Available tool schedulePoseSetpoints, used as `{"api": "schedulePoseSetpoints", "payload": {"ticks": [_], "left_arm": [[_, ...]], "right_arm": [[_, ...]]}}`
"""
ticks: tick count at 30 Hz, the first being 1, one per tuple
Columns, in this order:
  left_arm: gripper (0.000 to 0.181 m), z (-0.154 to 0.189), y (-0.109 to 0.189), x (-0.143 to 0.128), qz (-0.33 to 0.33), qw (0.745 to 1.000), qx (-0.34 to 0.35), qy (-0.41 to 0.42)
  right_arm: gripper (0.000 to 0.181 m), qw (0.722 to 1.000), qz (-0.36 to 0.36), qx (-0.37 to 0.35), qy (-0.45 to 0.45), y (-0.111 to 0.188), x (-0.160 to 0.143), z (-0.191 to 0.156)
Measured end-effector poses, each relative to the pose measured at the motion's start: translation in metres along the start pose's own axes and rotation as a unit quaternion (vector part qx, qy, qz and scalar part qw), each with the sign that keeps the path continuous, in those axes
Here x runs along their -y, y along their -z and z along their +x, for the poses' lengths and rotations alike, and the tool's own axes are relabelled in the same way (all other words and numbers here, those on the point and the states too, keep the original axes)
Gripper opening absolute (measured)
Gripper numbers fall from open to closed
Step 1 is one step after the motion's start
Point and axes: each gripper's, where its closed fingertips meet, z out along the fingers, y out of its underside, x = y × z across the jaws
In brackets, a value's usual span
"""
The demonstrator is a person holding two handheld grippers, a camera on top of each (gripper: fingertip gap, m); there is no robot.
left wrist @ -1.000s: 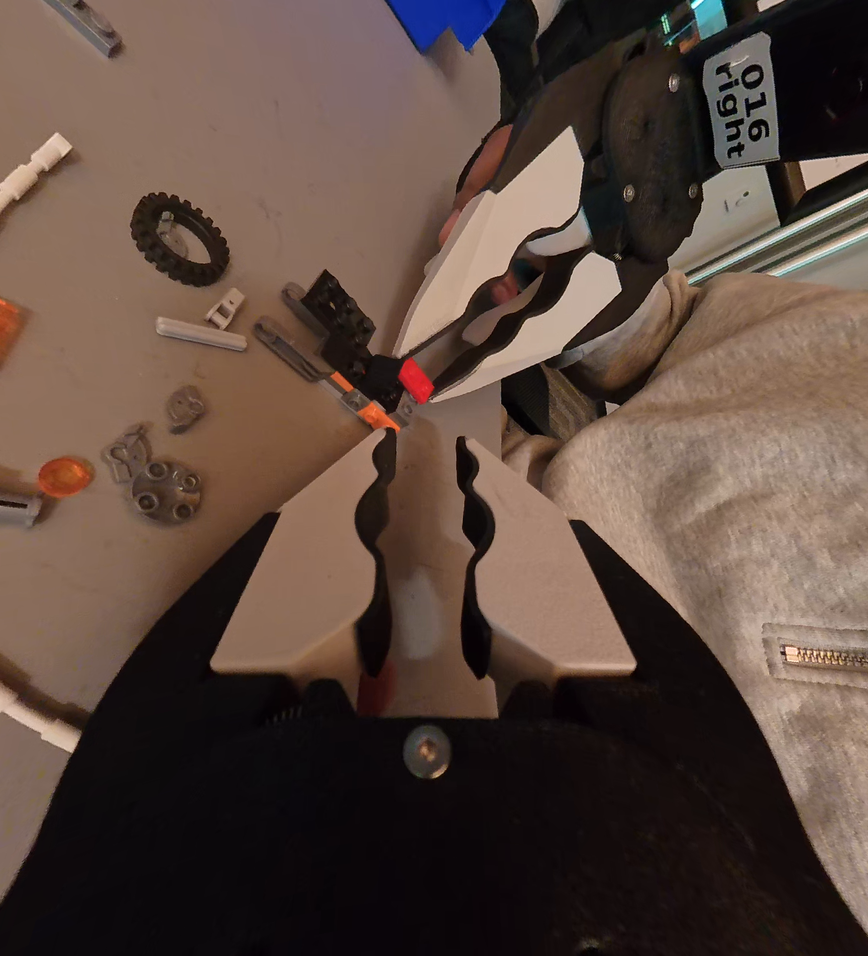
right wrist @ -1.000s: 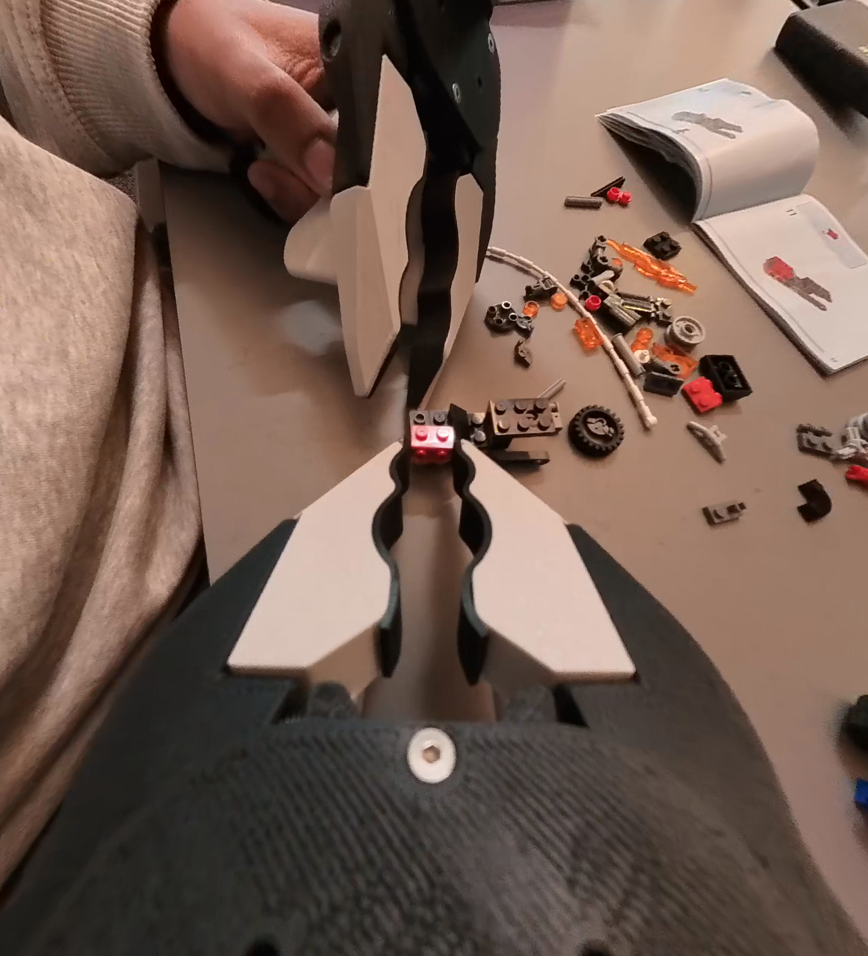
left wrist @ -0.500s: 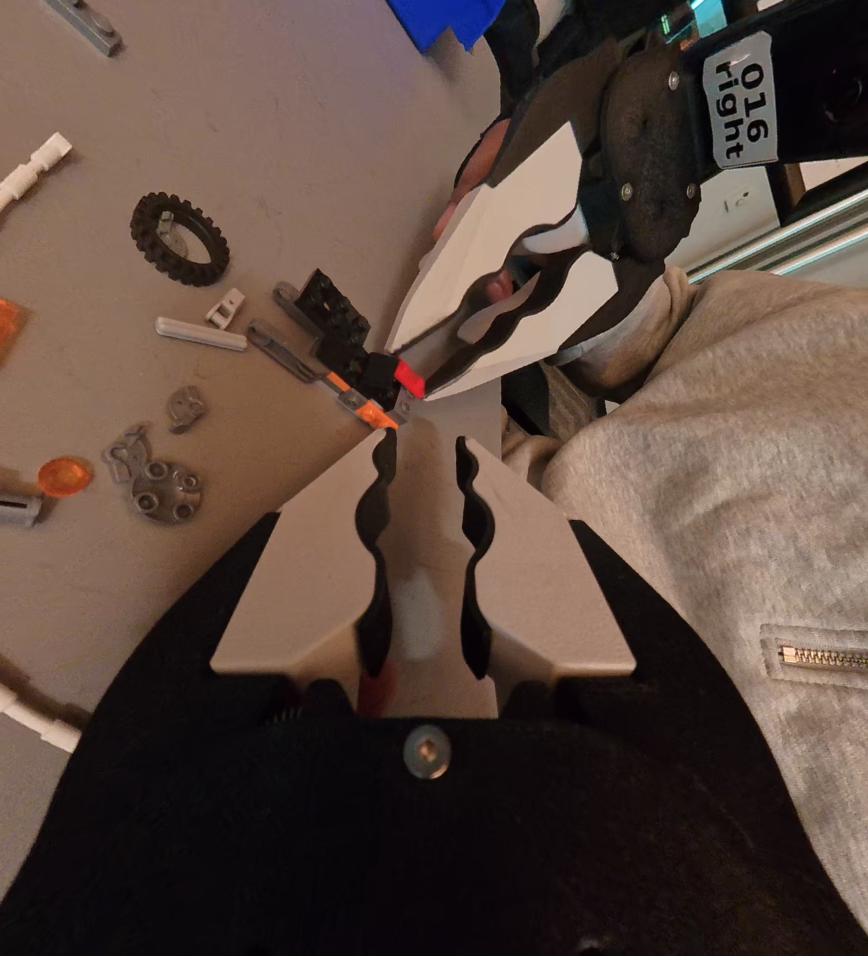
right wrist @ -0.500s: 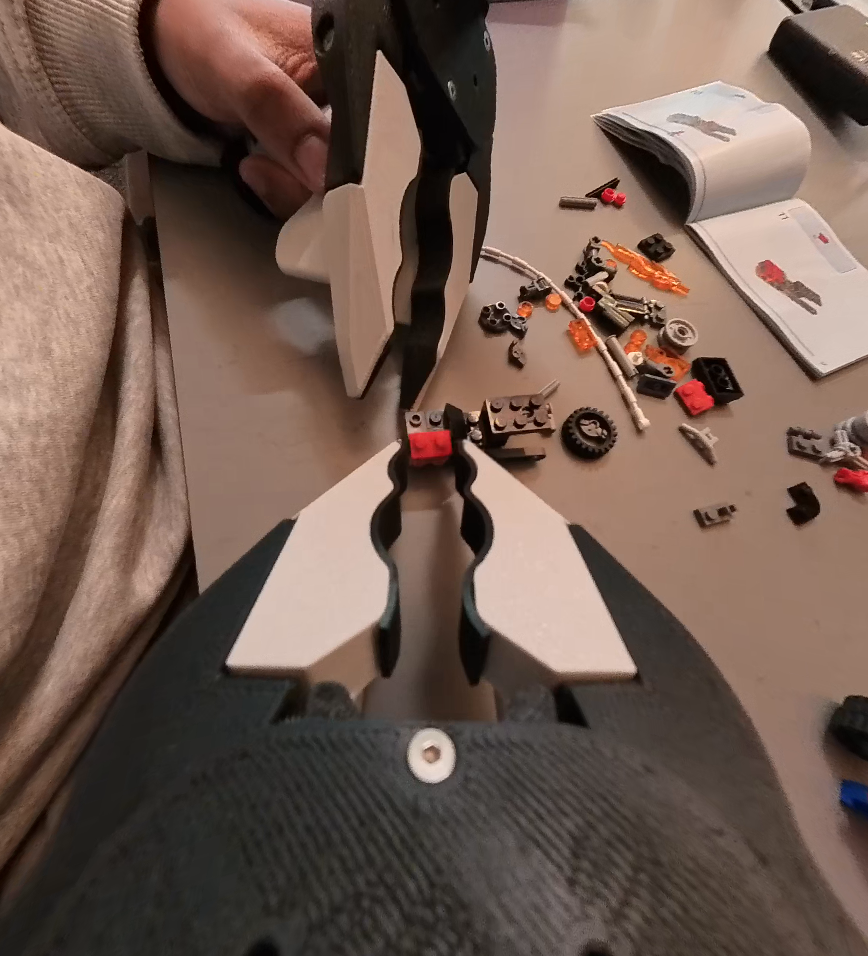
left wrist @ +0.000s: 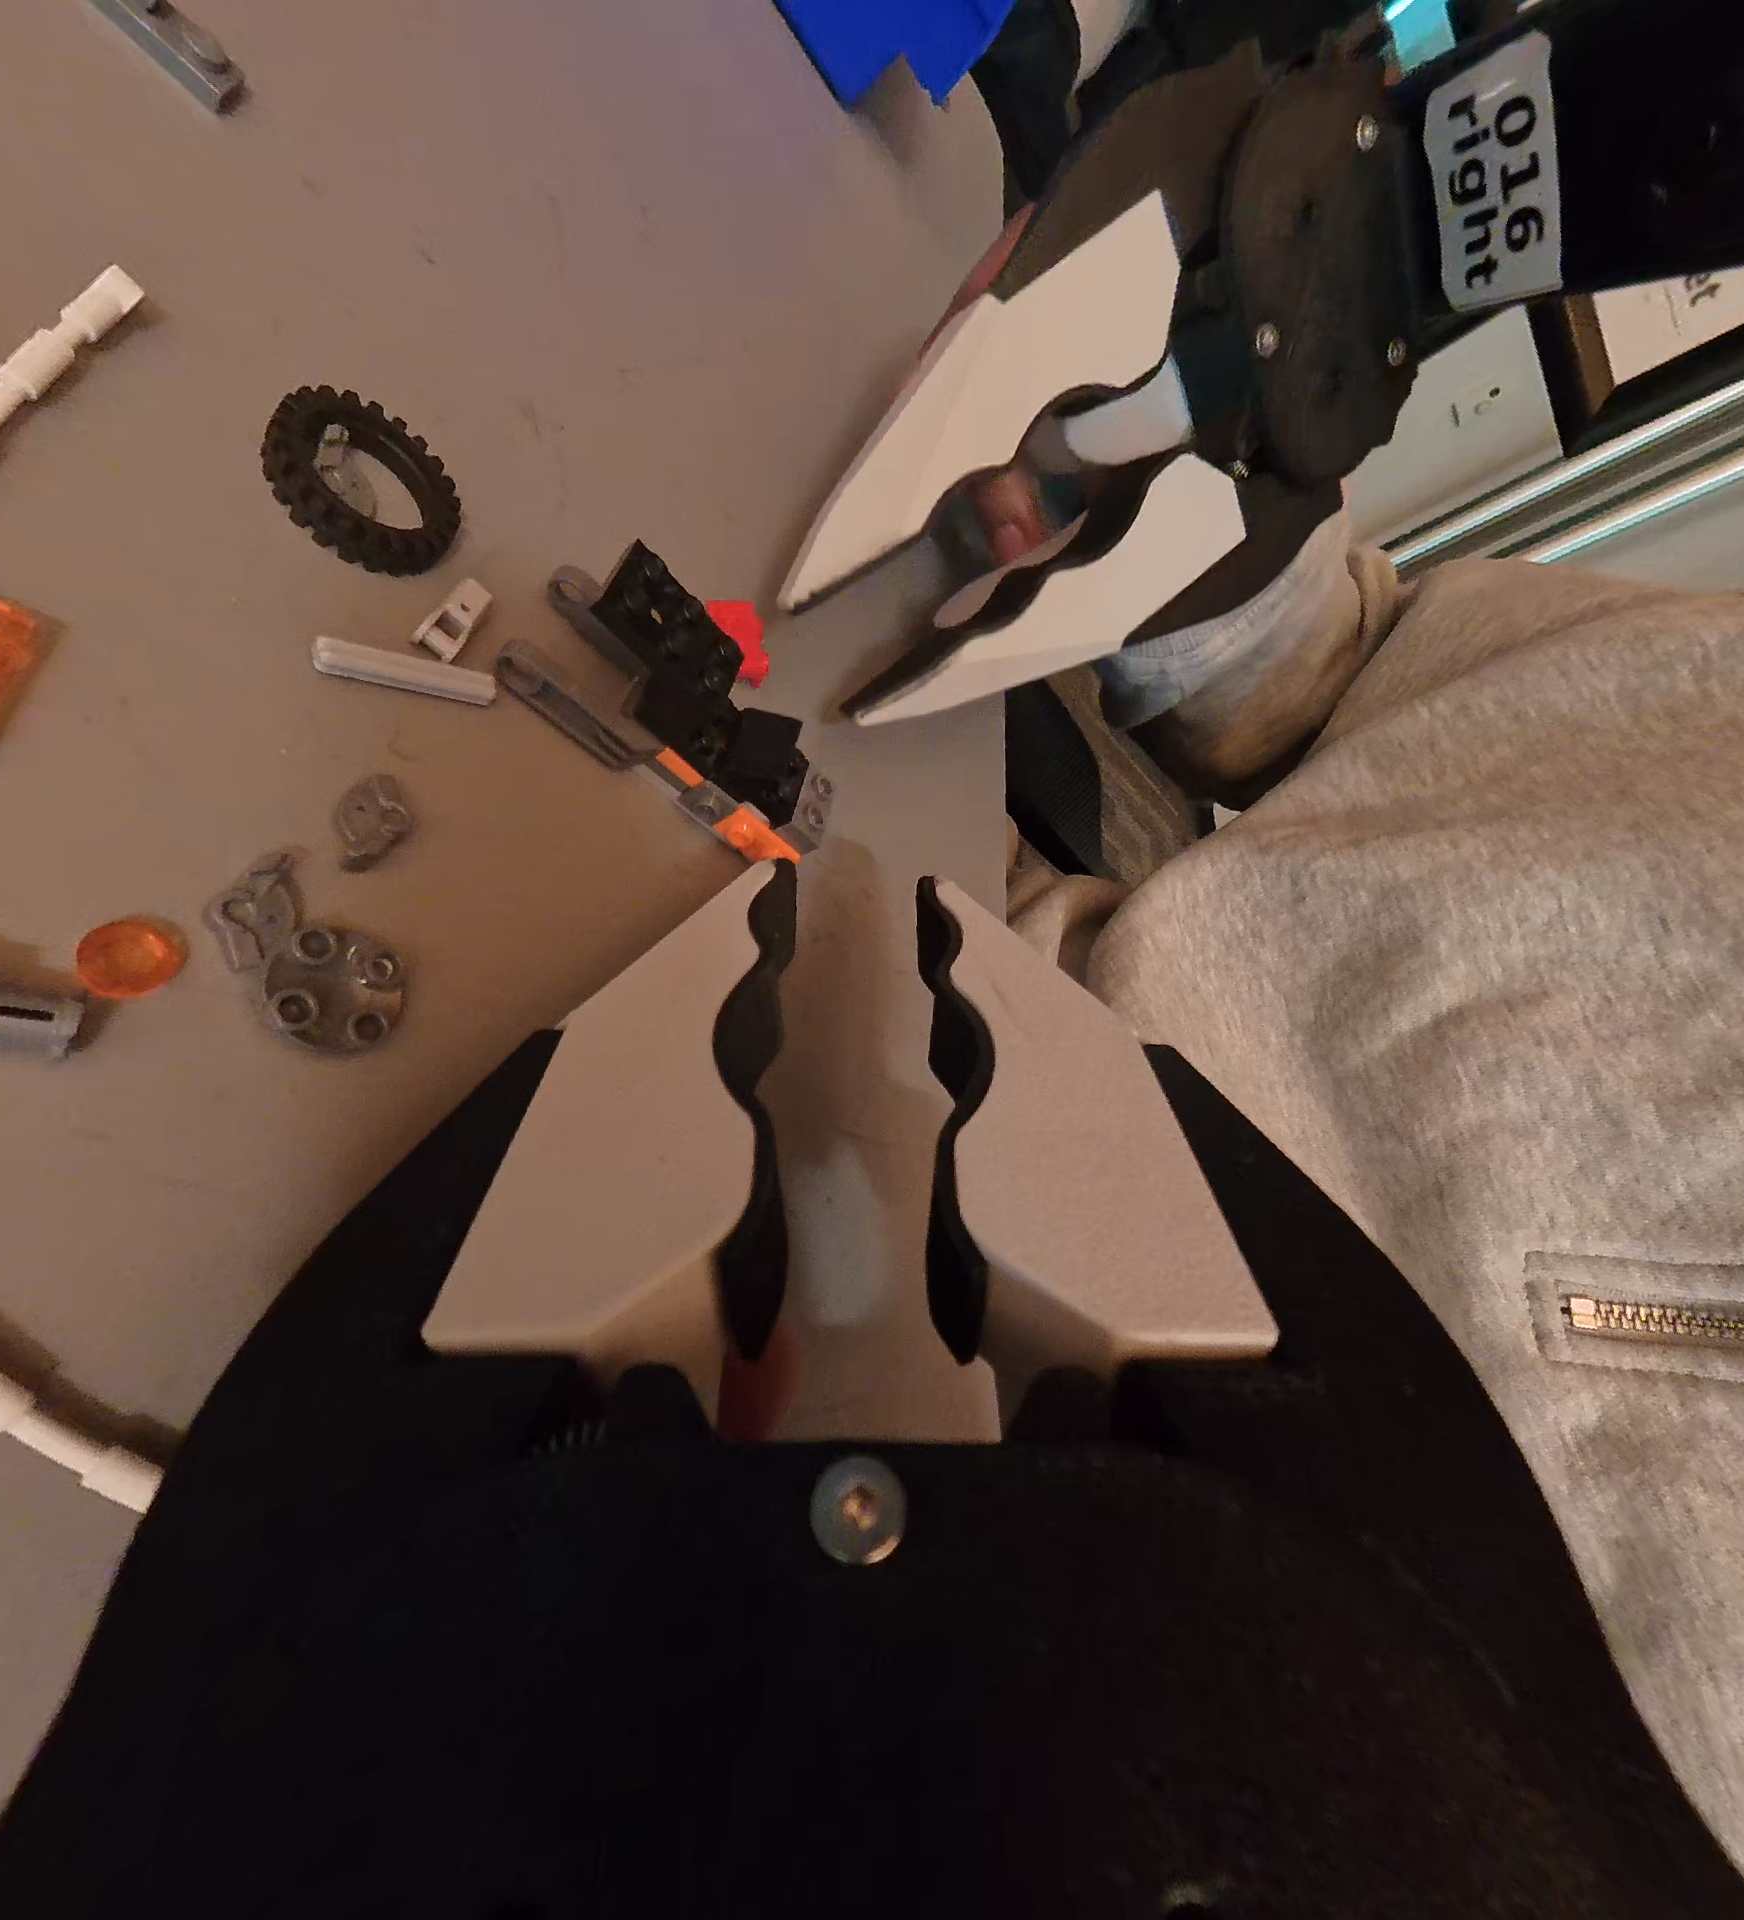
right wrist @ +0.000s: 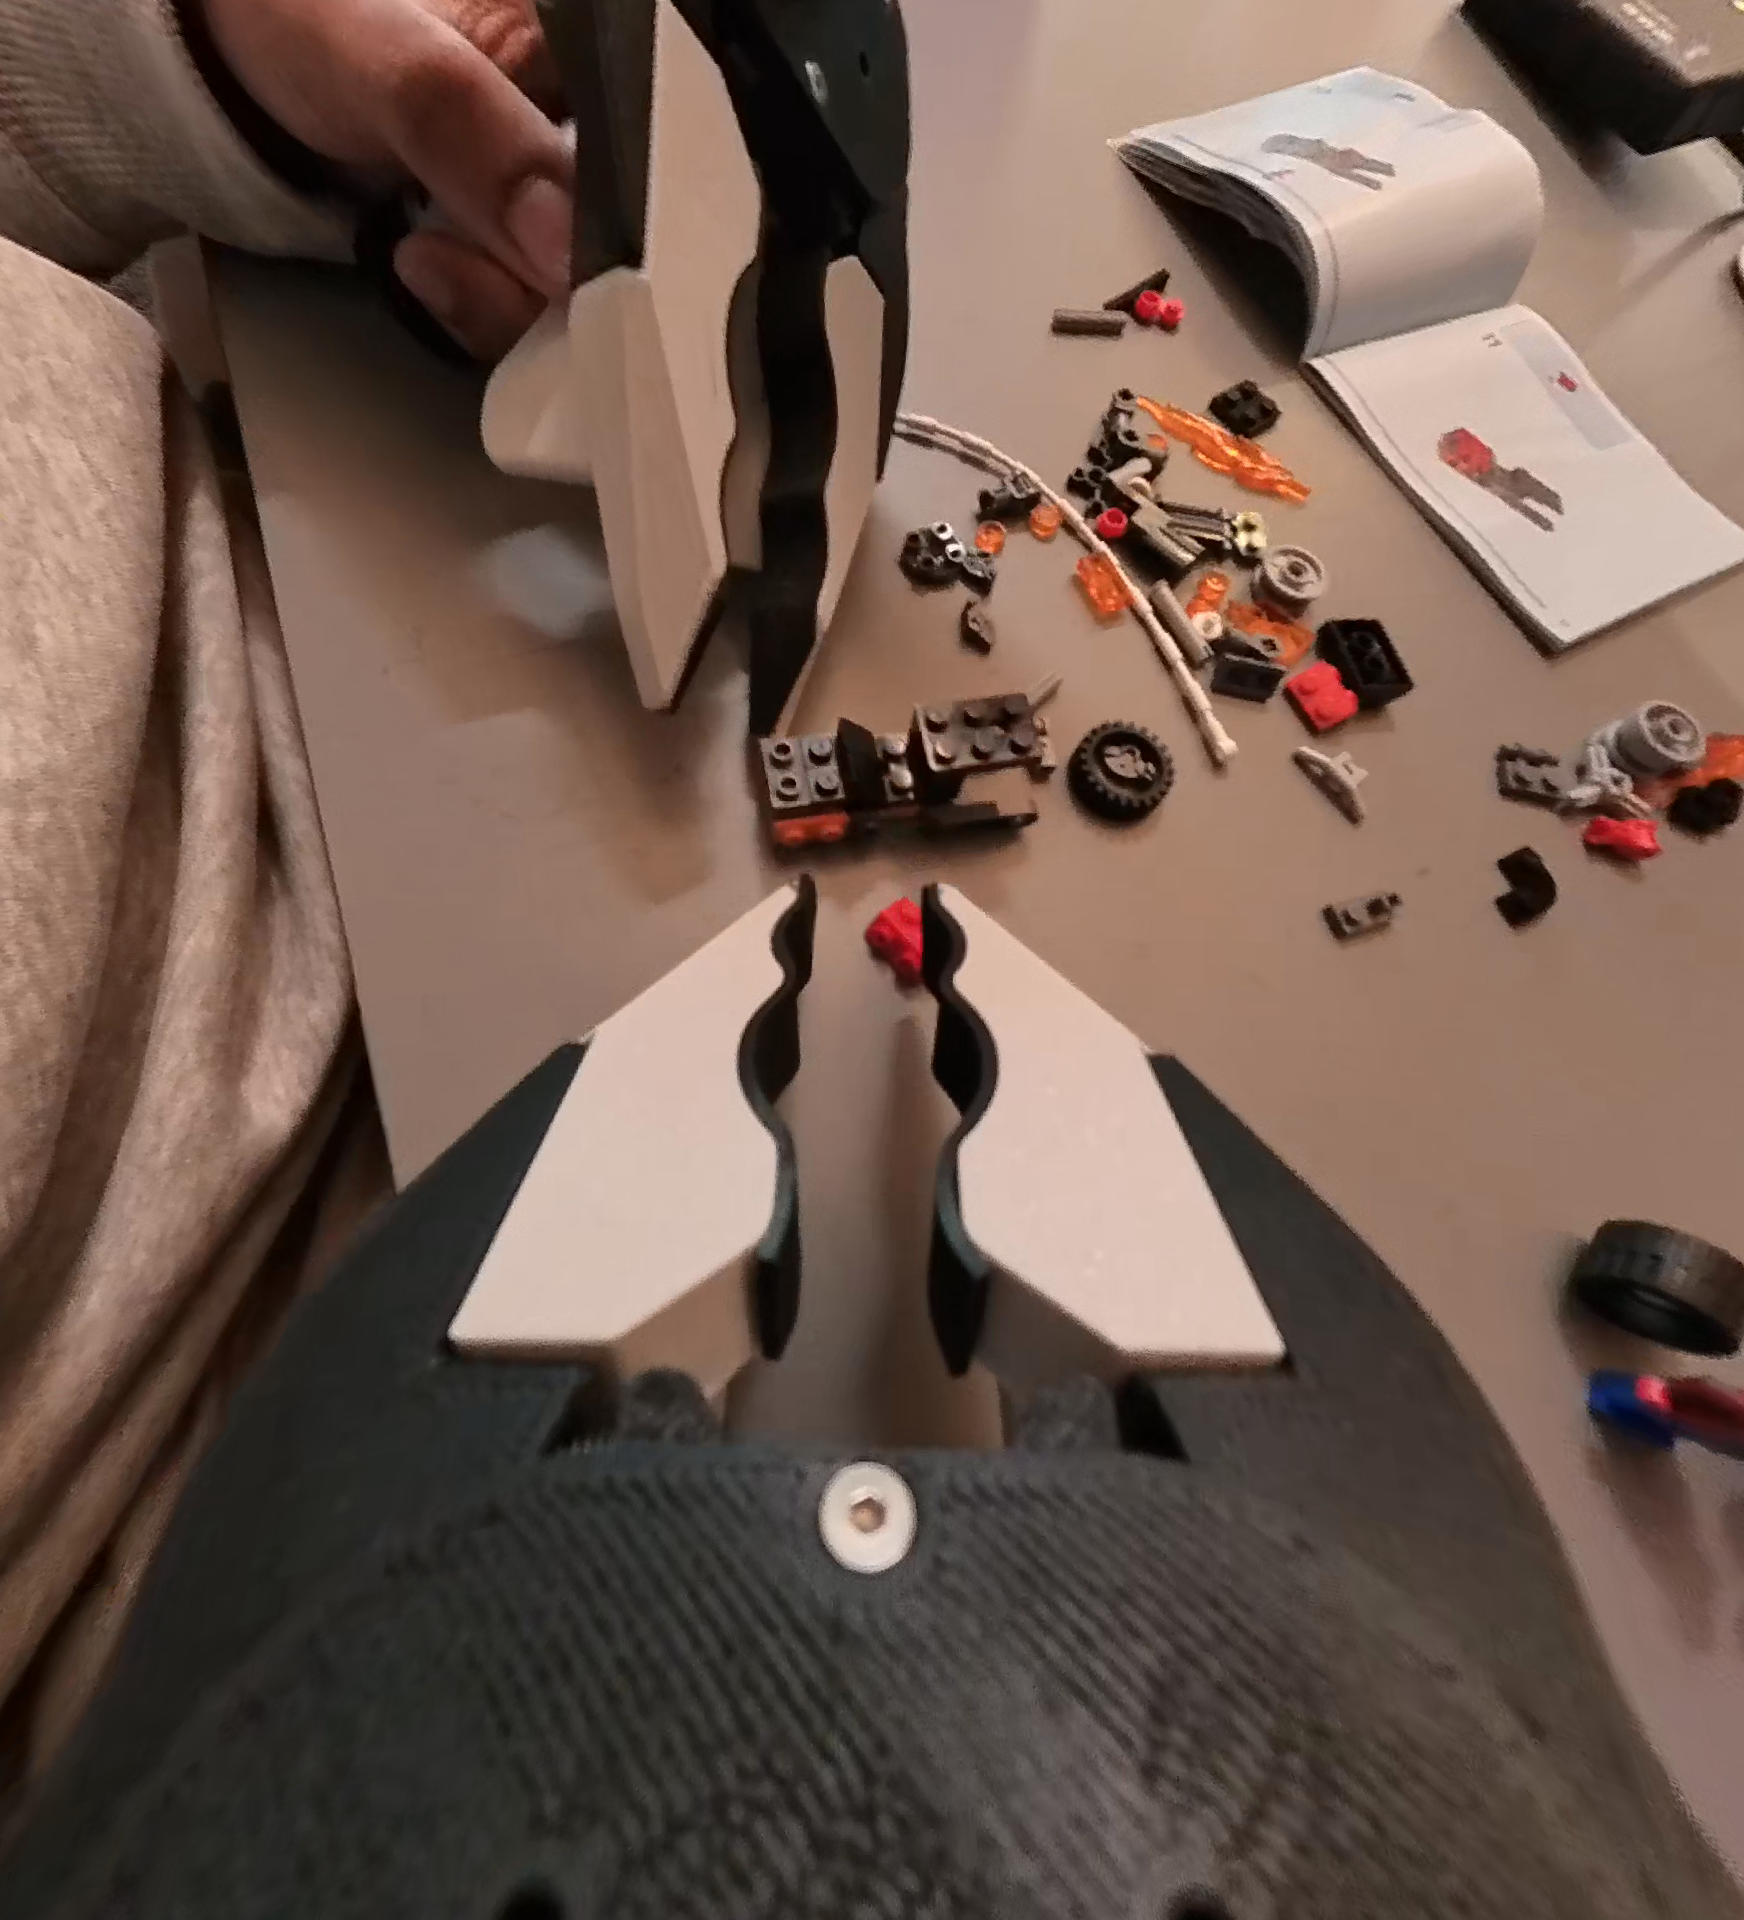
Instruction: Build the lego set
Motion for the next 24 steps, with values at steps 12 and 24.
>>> {"api": "schedulePoseSetpoints", "payload": {"ticks": [12, 24], "left_arm": [[0.022, 0.0, 0.0, 0.0, 0.001, 1.0, 0.0, 0.0], [0.022, 0.0, 0.0, 0.0, 0.001, 1.0, 0.001, -0.002]], "right_arm": [[0.018, 0.993, -0.051, -0.018, -0.102, -0.002, -0.013, 0.014], [0.025, 0.962, -0.049, -0.112, -0.245, -0.003, -0.014, 0.012]]}}
